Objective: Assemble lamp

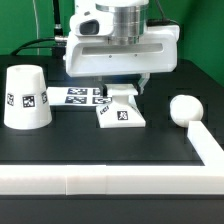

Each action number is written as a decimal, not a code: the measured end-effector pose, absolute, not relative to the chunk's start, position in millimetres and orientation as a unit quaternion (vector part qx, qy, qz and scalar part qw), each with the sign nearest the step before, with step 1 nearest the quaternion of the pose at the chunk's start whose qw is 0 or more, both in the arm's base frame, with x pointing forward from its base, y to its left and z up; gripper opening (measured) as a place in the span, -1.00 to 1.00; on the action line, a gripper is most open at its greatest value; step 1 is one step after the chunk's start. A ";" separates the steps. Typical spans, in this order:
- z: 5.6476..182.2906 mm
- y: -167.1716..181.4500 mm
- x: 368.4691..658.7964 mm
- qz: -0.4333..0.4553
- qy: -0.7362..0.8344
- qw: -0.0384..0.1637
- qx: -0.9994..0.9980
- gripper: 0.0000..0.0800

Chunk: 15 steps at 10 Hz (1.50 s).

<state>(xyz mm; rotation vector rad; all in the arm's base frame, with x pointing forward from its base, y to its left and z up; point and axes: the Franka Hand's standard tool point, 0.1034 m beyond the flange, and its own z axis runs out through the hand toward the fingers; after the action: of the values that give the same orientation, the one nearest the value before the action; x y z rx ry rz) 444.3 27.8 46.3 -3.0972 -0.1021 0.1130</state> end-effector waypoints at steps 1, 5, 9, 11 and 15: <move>46.3 27.8 444.3 0.036 -0.033 0.020 -0.999 0.34; 46.2 27.8 444.3 0.036 -0.033 0.020 -0.999 0.34; 46.7 33.7 487.5 0.015 -0.036 0.024 -0.999 0.34; 47.0 45.5 517.6 0.003 -0.041 0.026 -0.999 0.34; 48.3 69.7 580.1 -0.019 -0.029 0.033 -0.999 0.34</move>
Offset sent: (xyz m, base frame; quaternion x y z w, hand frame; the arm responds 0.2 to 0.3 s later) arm 0.0000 0.0000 0.0000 0.0000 0.0000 0.0000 1.0000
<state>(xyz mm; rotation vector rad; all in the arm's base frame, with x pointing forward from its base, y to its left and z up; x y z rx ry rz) 580.1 69.7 48.3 -3.0737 -0.0906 -0.0586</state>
